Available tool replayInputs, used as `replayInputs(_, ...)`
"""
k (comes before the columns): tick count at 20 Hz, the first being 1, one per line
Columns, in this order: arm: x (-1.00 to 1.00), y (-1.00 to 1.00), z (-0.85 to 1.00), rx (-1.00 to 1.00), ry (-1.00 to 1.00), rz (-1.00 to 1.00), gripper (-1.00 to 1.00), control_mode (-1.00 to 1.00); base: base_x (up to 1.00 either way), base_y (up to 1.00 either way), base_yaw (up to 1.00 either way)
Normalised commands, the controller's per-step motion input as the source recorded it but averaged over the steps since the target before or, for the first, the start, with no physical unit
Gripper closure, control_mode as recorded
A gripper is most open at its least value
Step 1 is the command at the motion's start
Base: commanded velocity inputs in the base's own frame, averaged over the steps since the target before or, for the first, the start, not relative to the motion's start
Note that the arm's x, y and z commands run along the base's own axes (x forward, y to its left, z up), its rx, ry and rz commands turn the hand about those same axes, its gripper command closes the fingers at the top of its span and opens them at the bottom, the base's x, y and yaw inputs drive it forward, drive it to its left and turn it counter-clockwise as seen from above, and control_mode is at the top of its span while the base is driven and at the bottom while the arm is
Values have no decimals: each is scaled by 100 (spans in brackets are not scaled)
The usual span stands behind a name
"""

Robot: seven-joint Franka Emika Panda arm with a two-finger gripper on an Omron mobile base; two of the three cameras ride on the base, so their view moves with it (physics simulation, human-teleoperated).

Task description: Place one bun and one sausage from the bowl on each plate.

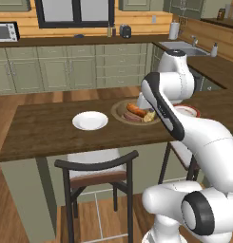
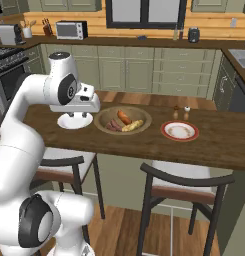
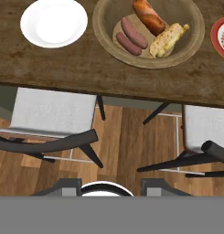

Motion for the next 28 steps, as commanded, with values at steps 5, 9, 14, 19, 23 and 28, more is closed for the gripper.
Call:
replayInputs(5, 0, 0, 0, 0, 0, 0, -100, 100, 0, -7, 0)
replayInputs(9, 0, 0, 0, 0, 0, 0, -100, 100, 8, -59, 0)
replayInputs(14, 0, 0, 0, 0, 0, 0, -100, 100, 36, -37, 0)
replayInputs(19, 0, 0, 0, 0, 0, 0, -100, 100, 97, -18, 0)
replayInputs(23, 0, 0, 0, 0, 0, 0, -100, 100, 98, -6, 0)
replayInputs(28, 98, 0, -15, 0, -1, 2, -100, -100, 0, 0, 0)
